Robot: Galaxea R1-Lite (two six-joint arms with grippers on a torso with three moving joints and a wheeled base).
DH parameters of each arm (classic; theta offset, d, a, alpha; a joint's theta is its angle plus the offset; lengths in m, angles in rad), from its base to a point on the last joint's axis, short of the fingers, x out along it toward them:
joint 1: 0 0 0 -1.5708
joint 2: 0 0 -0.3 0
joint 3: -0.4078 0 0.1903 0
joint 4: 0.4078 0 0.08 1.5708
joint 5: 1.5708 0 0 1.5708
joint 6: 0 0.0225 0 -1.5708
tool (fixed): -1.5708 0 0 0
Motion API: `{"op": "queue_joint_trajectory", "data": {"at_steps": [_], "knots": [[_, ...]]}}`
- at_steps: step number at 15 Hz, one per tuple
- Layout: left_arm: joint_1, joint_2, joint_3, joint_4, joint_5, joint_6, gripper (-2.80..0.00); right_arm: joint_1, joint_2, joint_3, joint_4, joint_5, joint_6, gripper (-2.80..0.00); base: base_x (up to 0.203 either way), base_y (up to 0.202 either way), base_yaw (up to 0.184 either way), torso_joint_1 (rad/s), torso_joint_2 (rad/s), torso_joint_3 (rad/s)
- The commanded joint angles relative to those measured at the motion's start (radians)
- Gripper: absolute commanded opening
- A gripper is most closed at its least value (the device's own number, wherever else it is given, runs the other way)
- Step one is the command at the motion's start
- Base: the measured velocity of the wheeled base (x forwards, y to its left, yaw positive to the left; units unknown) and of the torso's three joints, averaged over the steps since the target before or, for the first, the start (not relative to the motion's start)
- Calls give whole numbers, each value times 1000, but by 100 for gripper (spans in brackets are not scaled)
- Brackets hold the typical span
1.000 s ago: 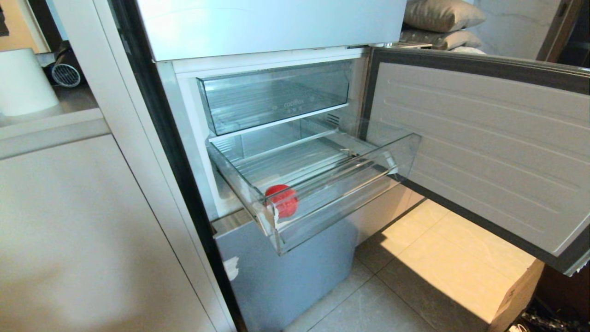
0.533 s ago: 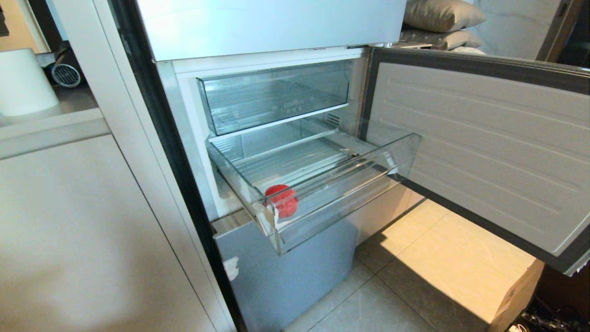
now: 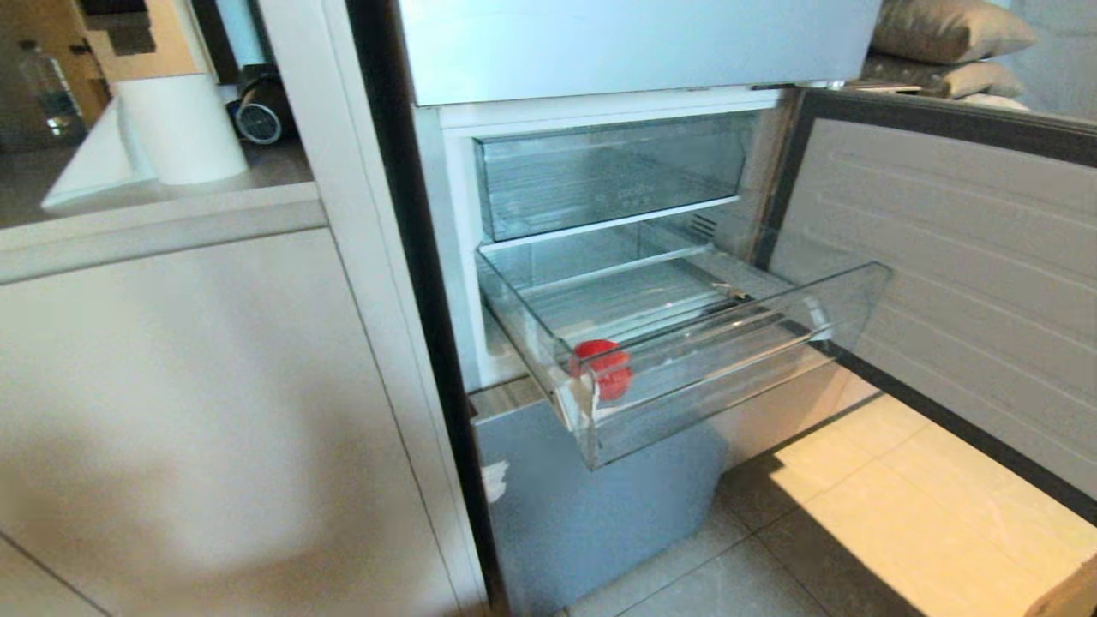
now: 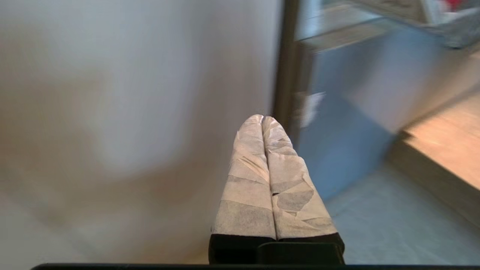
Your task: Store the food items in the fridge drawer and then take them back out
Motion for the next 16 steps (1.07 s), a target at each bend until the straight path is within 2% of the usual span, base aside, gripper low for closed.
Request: {"op": "queue_joint_trajectory", "data": {"at_steps": [1,6,10,16], "knots": [[0,0,2,0,0,0,-280,0,1,0,0,1,-1,-280,3,-12,177,2,2,3],[0,0,2,0,0,0,-280,0,1,0,0,1,-1,-280,1,-8,159,0,4,4],[0,0,2,0,0,0,-280,0,1,0,0,2,-3,-280,0,-1,18,29,-47,-23],[0,0,2,0,0,0,-280,0,1,0,-3,2,-8,-280,0,0,0,250,-499,-256]]}}
